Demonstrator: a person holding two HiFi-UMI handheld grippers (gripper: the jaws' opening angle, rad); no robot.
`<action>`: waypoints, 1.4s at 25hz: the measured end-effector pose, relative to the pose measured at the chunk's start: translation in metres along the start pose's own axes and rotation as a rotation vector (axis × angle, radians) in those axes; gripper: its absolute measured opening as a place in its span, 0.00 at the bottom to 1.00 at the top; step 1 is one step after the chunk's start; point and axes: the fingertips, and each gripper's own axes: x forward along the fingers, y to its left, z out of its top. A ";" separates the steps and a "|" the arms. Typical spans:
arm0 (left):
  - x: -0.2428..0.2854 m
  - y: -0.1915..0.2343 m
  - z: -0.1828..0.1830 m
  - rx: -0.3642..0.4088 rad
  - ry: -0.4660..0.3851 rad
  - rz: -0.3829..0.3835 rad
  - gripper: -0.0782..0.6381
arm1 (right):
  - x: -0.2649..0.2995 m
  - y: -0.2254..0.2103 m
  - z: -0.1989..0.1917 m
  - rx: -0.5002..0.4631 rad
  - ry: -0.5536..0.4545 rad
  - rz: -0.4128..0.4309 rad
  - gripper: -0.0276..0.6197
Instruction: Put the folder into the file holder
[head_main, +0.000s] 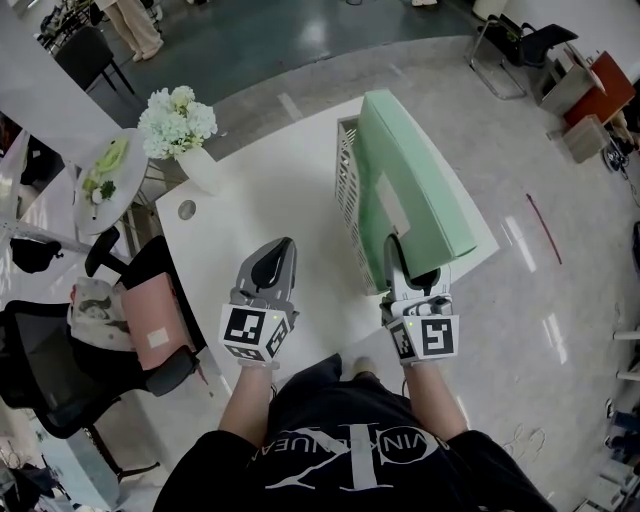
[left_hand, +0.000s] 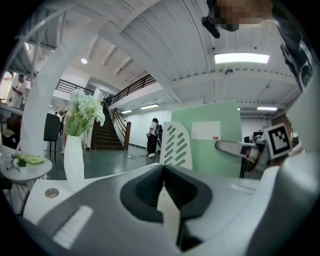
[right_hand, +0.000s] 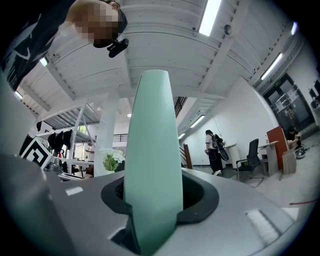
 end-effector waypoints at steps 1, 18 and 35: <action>0.000 0.000 0.000 -0.001 0.001 0.000 0.11 | 0.000 0.000 -0.001 -0.002 0.002 0.000 0.34; 0.004 0.001 -0.006 -0.013 0.013 -0.018 0.11 | 0.000 0.005 -0.025 -0.027 0.068 0.002 0.35; -0.008 -0.007 -0.011 -0.025 0.016 -0.027 0.11 | -0.003 0.017 -0.041 -0.119 0.167 0.043 0.39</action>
